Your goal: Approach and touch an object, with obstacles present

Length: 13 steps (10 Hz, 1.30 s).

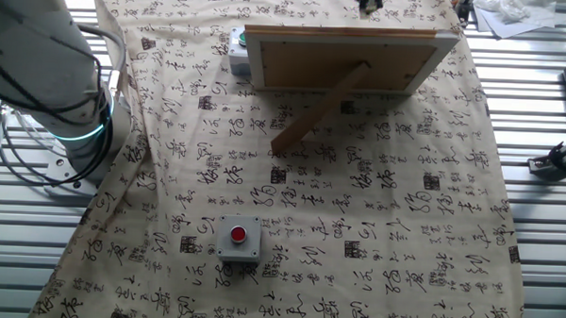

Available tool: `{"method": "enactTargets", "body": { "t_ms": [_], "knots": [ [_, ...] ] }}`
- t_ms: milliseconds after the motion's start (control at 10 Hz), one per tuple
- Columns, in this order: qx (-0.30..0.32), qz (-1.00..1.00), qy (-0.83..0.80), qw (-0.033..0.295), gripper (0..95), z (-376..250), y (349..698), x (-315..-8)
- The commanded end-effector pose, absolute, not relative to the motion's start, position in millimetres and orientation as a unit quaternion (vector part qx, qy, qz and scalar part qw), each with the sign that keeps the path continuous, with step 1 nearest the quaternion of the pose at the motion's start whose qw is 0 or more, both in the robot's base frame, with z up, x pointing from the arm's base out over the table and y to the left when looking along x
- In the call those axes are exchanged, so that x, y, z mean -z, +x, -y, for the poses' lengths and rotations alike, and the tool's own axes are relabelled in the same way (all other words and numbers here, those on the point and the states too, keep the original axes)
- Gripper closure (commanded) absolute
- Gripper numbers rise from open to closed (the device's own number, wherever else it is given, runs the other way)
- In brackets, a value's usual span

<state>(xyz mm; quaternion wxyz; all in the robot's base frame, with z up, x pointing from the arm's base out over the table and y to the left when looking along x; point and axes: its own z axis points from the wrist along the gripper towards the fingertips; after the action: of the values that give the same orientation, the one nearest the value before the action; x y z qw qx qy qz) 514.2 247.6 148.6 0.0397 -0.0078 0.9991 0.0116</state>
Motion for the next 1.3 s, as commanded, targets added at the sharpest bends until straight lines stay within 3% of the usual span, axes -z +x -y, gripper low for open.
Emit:
{"method": "enactTargets", "body": {
  "t_ms": [100, 800, 1300],
  "knots": [
    [-0.013, -0.999, -0.004, 0.036, 95.0, -245.0, 523.3, -173.0],
    [-0.03, -0.999, -0.022, 0.014, 95.0, -199.6, 520.0, -254.5],
    [-0.029, -0.998, -0.047, 0.003, 95.0, -164.8, 509.9, -288.9]
  ]
}}
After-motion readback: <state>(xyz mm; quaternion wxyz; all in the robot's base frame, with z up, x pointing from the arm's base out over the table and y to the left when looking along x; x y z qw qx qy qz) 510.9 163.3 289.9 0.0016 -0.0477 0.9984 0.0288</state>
